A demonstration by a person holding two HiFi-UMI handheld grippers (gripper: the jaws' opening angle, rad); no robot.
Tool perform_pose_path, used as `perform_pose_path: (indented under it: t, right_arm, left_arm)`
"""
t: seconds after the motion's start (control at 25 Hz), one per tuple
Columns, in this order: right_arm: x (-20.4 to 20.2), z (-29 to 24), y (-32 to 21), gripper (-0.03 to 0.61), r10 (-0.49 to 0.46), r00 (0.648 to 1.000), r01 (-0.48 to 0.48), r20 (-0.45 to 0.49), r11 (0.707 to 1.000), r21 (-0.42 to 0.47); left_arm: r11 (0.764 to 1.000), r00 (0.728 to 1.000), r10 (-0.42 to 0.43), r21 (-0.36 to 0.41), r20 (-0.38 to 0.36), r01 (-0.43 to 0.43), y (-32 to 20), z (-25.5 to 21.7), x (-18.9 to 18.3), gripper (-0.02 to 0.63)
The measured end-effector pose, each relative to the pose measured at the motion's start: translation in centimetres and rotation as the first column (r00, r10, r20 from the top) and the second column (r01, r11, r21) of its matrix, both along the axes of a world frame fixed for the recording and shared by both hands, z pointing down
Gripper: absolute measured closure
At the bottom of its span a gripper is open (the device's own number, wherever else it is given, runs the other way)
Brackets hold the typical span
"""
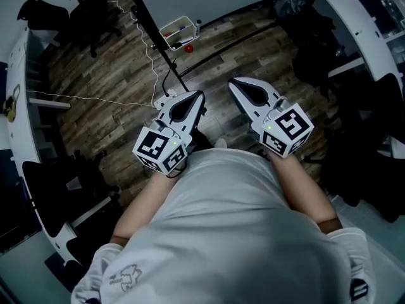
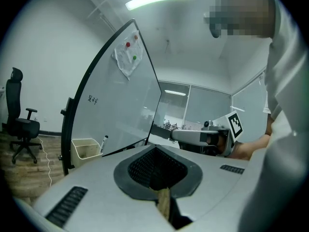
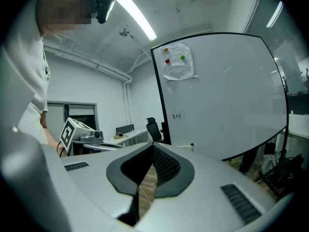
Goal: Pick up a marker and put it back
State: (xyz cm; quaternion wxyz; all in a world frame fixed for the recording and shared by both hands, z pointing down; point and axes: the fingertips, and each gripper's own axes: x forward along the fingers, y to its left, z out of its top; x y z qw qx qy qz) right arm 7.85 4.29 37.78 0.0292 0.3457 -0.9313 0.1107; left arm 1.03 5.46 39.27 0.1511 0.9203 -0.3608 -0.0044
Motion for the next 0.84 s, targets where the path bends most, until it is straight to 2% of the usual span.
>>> perform_pose_path:
  t: [0.44, 0.84]
  right_arm:
    - [-0.1, 0.1, 2.5, 0.568, 0.011, 1.0, -0.011, 0.018, 1.0, 0.005]
    - [-1.7, 0.4, 2.8, 0.568, 0.011, 1.0, -0.011, 0.011, 1.0, -0.008]
  left_arm:
    - [1.0, 1.0, 0.01, 0.0, 0.002, -0.01, 2.7, 0.6, 0.7, 0.609]
    - [1.0, 1.0, 0.009, -0.006, -0.005, -0.009, 2.8, 0.8, -0.8, 0.609]
